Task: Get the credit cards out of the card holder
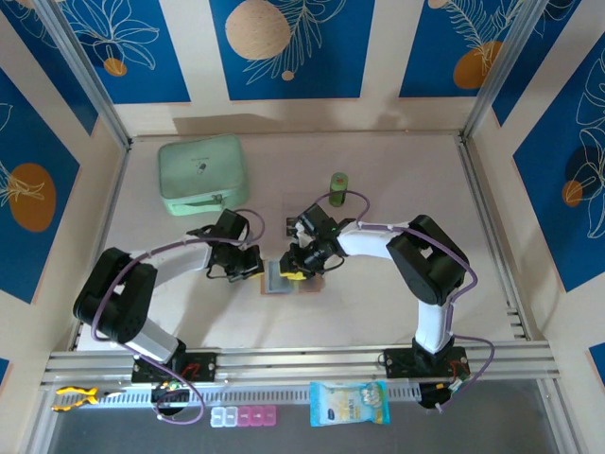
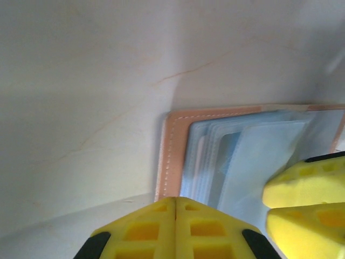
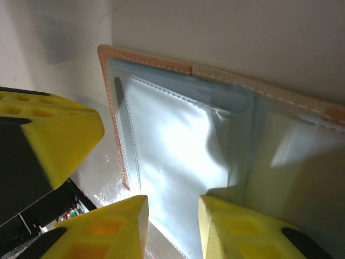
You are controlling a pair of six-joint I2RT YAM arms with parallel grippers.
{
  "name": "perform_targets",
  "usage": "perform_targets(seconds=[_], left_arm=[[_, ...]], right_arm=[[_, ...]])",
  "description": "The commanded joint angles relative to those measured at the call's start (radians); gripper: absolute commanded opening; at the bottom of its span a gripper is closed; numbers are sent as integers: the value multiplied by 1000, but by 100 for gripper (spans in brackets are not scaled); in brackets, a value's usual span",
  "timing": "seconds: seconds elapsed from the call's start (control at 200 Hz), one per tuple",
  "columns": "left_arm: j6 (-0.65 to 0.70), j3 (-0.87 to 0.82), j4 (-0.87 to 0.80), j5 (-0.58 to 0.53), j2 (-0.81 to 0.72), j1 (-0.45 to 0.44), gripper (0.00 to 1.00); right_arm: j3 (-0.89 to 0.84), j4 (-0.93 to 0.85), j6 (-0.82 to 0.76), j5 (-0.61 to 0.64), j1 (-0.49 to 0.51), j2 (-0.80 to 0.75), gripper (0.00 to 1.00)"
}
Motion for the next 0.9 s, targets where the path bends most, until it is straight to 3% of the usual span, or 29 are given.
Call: perform_targets(seconds=[0.0,0.29,0.895], left_arm=[[-13,32,-32,21,-43,-9,4],[-67,39,32,80,-54,-34,11],[-118,41,106,98,33,-89,23]], right_arm=[[-19,-31,-12,-1,-10,-40,32],[-72,36,15,-35,-28,-57,30],[-191,204,45,-113,-74,-83,19]])
